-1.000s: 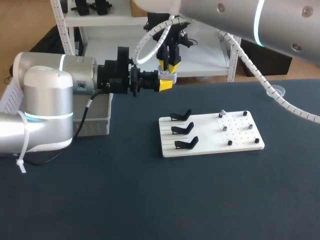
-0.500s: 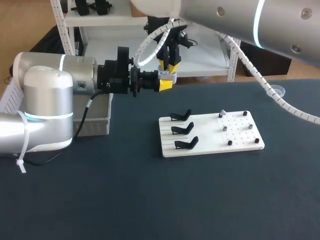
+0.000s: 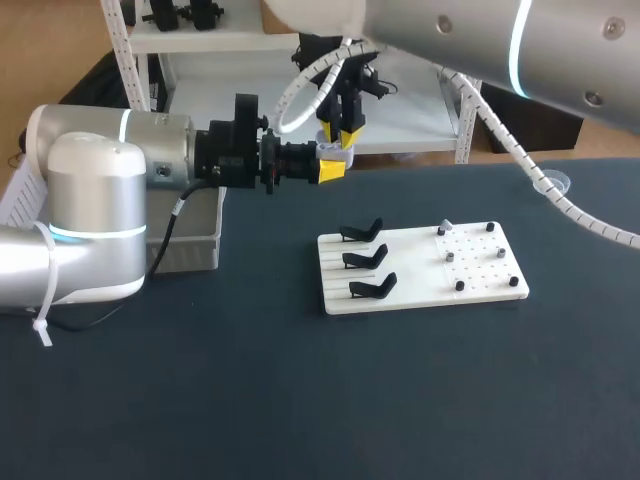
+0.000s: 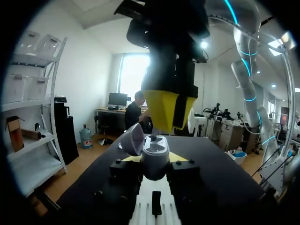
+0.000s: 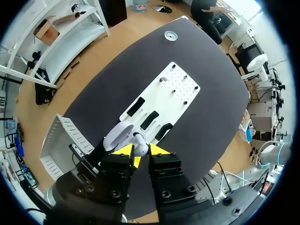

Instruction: Pick up each earbud case from the left stands, insert the matching earbuds, close the lid, and place the case in the box.

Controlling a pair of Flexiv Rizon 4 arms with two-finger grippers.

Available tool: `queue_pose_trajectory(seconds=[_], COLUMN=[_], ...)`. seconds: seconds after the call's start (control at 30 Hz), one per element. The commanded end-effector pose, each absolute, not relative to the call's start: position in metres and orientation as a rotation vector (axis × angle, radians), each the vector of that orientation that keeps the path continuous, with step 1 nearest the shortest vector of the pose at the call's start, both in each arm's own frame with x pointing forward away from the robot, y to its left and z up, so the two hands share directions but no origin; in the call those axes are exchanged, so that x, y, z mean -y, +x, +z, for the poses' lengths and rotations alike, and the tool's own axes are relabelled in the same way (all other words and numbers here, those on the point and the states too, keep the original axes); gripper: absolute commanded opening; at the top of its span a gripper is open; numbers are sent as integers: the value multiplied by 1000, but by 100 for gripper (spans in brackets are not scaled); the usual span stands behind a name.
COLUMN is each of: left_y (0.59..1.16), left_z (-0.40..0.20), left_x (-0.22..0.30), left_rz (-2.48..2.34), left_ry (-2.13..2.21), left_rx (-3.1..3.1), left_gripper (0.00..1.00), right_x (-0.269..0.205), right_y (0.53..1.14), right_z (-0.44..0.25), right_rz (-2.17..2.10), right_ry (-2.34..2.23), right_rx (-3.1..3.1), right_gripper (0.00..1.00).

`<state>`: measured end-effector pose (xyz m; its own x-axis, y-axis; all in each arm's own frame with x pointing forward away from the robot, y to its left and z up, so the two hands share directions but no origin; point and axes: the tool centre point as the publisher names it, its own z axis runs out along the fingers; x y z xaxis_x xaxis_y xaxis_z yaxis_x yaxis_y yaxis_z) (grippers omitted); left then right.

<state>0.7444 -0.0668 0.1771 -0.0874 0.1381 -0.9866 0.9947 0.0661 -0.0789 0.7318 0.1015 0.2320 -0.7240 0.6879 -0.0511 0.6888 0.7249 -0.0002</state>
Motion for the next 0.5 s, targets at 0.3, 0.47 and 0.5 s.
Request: queue_pose_trajectory(seconds=[0.3,0.47,0.5], left_y=[743,743,743], left_z=[177,177,177], left_x=[67,67,67], left_rz=[-1151,-1151,-1151], left_ry=[1222,1222,1222], left_rx=[-1403,-1403,-1403], left_gripper=[0,0,0], right_x=[-104,-105,-104], right_y=[733,733,733], right_z=[229,226,225], right_rz=[-18,-17,-18], right_ry=[1139,1136,1137], right_rx=[-2882,-2891,-2892], right_gripper=[0,0,0])
